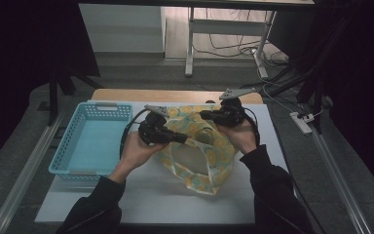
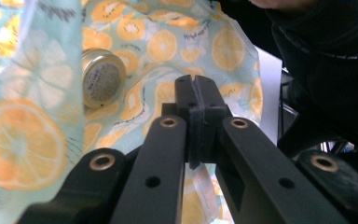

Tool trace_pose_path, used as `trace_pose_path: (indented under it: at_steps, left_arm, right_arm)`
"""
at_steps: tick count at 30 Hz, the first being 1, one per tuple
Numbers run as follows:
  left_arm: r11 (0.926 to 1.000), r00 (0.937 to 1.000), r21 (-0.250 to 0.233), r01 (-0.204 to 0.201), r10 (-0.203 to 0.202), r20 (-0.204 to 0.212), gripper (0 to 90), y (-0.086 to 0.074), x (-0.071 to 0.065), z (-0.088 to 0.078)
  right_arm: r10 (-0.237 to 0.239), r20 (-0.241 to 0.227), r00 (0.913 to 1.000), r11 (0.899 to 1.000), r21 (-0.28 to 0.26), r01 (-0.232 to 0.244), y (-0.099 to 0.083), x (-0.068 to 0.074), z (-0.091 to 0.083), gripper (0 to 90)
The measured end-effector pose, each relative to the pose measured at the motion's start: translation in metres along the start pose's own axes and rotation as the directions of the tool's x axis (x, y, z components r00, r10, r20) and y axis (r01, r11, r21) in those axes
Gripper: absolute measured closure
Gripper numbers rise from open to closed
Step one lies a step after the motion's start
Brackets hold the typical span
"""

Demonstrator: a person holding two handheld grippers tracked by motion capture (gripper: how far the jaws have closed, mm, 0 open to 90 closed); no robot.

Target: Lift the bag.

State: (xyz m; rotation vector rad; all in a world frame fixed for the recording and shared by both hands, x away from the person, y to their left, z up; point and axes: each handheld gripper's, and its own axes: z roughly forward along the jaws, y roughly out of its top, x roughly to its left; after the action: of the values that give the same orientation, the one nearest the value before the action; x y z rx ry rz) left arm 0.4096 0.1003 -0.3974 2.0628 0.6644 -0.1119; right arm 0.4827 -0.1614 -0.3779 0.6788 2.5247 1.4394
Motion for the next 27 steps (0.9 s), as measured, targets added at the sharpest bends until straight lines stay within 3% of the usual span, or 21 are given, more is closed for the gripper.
trace_pose_path:
  at_steps: [13,27]
  left_arm:
    - [0.9989,1.0,-0.047,-0.001,0.001,-0.007,90.0,0.033,0.0,-0.023]
    - [0.9917,0.9986,-0.117,-0.053,0.051,-0.018,90.0,0.073,-0.012,-0.049]
  right_arm:
    - [-0.011,-0.01,0.9999,0.999,-0.035,0.01,0.023,0.004,-0.013,90.0]
    - [-0.047,-0.009,0.9989,0.997,-0.068,0.046,0.053,0.012,-0.029,90.0]
